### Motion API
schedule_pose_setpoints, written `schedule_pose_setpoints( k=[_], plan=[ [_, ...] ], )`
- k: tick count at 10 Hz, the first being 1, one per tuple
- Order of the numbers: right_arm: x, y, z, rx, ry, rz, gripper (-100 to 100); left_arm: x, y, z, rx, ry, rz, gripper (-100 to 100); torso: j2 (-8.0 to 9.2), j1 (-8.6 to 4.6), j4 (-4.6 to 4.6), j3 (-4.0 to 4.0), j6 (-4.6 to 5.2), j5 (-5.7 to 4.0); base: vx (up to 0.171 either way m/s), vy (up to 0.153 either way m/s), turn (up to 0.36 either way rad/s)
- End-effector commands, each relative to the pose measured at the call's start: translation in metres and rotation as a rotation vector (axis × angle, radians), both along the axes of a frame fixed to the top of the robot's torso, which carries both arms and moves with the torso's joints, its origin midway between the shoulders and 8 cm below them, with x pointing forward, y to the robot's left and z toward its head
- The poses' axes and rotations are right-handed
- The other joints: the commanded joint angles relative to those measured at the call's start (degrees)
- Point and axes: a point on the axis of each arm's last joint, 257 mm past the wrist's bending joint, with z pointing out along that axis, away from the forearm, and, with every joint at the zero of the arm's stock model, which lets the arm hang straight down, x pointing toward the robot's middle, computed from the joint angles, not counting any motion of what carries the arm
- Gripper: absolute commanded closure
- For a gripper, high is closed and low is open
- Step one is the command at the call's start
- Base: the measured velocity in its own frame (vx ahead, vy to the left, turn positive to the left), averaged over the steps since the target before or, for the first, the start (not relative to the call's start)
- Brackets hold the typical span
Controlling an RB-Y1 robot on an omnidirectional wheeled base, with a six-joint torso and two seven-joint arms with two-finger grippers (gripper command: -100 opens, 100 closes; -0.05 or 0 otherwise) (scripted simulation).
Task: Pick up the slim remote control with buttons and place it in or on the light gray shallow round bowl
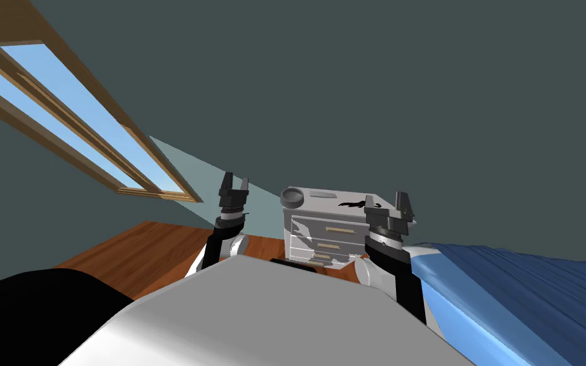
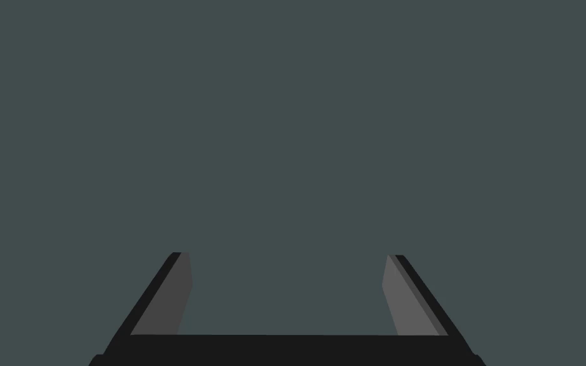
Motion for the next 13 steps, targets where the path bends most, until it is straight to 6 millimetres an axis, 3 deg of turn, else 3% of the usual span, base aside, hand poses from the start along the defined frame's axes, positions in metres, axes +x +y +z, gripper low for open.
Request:
schedule_pose_setpoints(
  k=[1, 8, 13],
  plan=[
    [-0.001, 0.006, 0.002, -0.026, -0.006, 0.016, -100, 0.000, 0.000, 0.000, 0.000, 0.000, 0.000, 0, 0.00, 0.00, 0.00, 0.00, 0.00, 0.00, -0.035, 0.014, -0.048],
    [-0.006, 0.051, 0.004, -0.173, -0.035, 0.137, -100, 0.000, 0.000, 0.000, 0.000, 0.000, 0.000, 0, 0.46, -0.04, 0.10, 0.26, 0.01, -0.01, -0.095, 0.004, -0.075],
    [-0.009, 0.091, -0.012, -0.283, -0.037, 0.251, -100, 0.000, 0.000, 0.000, 0.000, 0.000, 0.000, 0, 0.37, 0.01, 0.09, 0.23, 0.00, 0.00, -0.097, -0.004, -0.032]
  ],
)
